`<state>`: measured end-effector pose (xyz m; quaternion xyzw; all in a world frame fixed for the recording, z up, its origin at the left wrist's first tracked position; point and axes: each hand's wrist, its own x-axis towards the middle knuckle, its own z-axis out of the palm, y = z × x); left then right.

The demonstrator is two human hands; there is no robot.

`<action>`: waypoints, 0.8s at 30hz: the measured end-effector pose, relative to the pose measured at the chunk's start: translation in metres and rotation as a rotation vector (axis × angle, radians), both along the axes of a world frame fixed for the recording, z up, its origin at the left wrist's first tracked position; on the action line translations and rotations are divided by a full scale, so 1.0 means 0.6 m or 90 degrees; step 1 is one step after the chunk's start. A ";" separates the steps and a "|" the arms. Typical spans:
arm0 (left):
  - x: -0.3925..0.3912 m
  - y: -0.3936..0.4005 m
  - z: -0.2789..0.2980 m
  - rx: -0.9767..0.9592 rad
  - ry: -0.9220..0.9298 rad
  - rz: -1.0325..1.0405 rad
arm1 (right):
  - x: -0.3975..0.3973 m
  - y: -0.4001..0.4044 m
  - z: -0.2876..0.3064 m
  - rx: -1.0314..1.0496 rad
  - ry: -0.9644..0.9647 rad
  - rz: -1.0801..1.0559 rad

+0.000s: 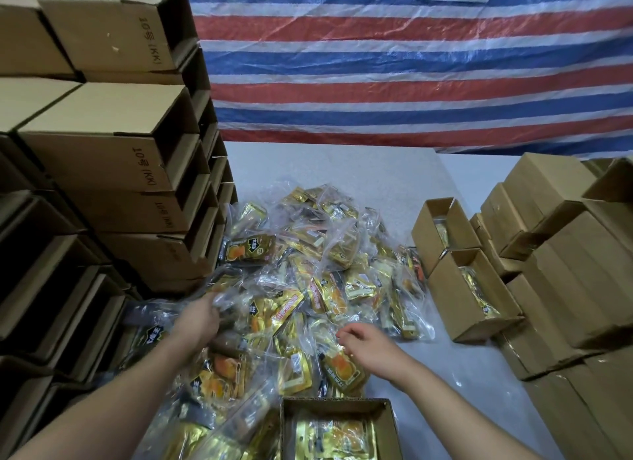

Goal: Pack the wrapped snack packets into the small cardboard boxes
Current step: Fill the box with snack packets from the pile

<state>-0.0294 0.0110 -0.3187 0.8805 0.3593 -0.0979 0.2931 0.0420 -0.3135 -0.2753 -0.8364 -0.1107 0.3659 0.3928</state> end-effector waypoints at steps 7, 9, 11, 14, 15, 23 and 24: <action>-0.006 -0.022 0.168 -0.219 -0.329 0.192 | 0.007 0.032 0.033 0.078 -0.036 -0.019; -0.001 -0.054 0.219 -0.269 -0.374 0.184 | 0.010 0.053 0.054 0.118 -0.080 -0.014; 0.011 -0.090 0.258 -0.337 -0.406 0.189 | 0.011 0.077 0.084 0.161 -0.132 -0.011; 0.031 -0.144 0.302 -0.424 -0.423 0.161 | 0.011 0.113 0.131 0.180 -0.223 0.028; 0.036 -0.160 0.312 -0.446 -0.432 0.156 | 0.011 0.122 0.145 0.174 -0.255 0.039; 0.052 -0.213 0.330 -0.559 -0.395 0.070 | 0.062 0.096 0.189 0.201 -0.289 0.021; 0.048 -0.213 0.327 -0.564 -0.389 0.043 | 0.069 0.084 0.190 0.213 -0.273 0.025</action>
